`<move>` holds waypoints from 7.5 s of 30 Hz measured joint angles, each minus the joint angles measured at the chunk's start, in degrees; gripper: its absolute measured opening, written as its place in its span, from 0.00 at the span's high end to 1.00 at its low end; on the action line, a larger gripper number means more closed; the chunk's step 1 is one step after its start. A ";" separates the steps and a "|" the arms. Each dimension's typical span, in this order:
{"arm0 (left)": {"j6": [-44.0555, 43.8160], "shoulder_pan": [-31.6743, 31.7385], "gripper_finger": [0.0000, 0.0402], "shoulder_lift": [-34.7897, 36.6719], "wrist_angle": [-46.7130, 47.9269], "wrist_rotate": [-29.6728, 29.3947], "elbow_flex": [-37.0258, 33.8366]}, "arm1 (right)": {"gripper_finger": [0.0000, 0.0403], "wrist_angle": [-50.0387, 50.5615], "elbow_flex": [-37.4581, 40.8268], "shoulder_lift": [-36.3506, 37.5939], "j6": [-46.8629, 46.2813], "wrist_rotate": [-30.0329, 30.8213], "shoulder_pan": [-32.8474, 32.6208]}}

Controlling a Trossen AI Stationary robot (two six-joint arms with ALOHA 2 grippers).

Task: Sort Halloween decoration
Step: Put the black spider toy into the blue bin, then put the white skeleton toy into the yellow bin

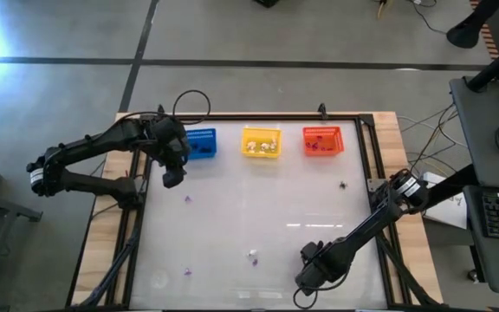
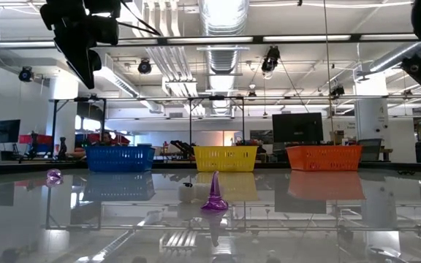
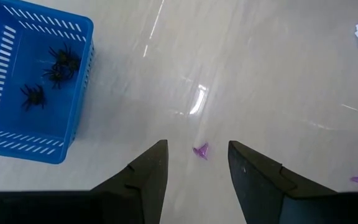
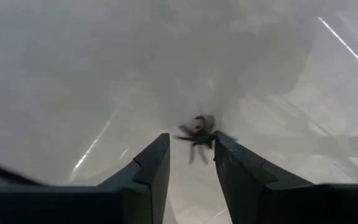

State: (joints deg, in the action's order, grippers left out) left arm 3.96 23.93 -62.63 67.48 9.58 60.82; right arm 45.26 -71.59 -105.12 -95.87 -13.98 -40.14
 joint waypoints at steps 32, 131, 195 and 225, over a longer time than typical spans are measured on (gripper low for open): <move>-0.41 0.01 0.63 1.49 -0.36 0.02 0.02 | 0.97 -1.03 3.19 3.20 -12.35 4.39 0.94; -4.99 0.28 0.63 5.62 -12.06 -22.71 0.02 | 0.84 -28.84 -51.72 -31.93 76.11 -8.38 63.41; 2.23 0.00 0.63 5.81 1.67 -9.99 -0.20 | 0.69 27.71 -59.54 -11.73 87.55 2.22 58.83; 9.23 0.01 0.63 8.50 2.11 -7.13 -0.20 | 0.66 27.32 -58.45 -23.75 83.33 9.51 31.02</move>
State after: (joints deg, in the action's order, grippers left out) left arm 13.19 23.94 -54.13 69.59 2.46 60.62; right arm 72.58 -130.04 -128.87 -12.55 -4.47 -9.12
